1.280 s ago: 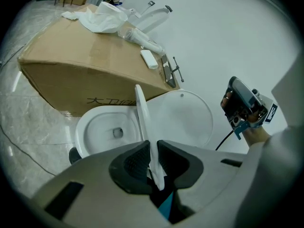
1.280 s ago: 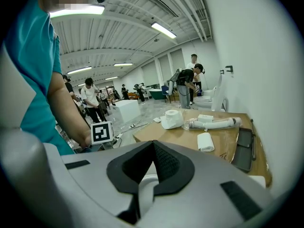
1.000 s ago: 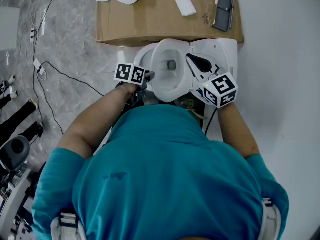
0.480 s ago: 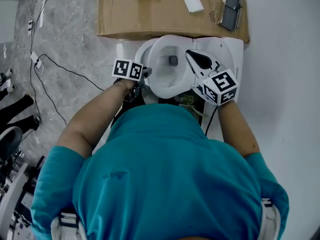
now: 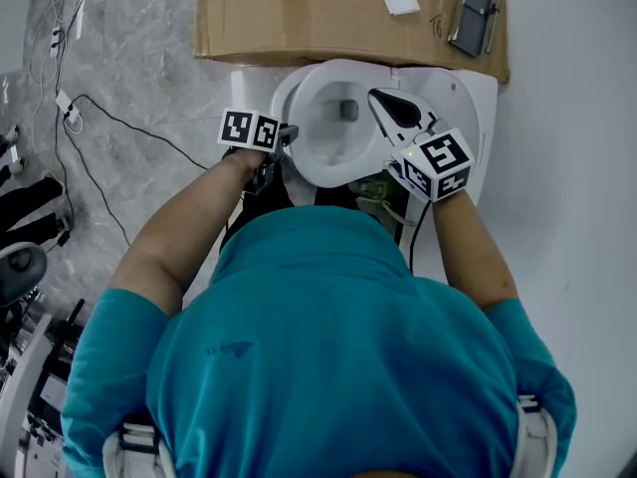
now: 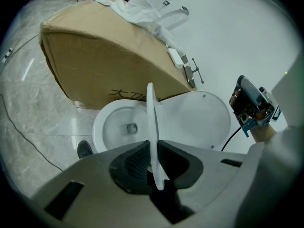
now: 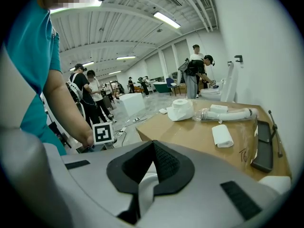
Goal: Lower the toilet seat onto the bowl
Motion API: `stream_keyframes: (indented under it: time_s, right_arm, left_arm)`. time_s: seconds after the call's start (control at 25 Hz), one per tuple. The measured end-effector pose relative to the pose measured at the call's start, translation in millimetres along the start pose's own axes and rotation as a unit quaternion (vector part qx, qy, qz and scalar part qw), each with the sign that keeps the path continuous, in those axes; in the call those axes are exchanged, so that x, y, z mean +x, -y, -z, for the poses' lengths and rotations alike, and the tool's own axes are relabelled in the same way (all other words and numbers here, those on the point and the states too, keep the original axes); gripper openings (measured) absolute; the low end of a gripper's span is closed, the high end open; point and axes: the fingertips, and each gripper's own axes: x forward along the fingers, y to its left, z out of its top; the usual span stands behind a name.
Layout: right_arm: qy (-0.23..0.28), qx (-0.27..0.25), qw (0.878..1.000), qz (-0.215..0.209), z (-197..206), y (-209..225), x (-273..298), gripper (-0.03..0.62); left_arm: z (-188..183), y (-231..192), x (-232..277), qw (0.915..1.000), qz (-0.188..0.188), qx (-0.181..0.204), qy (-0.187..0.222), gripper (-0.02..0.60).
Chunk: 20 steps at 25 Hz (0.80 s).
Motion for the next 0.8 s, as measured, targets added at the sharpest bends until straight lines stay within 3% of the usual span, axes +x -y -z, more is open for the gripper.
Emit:
stream_keyframes:
  time_s: [0.8]
  right_arm:
    - [-0.036, 0.003, 0.999, -0.006, 48, 4, 53, -0.011]
  left_arm:
    - [4, -56, 16, 0.9996, -0.011, -0.024, -0.009, 0.057]
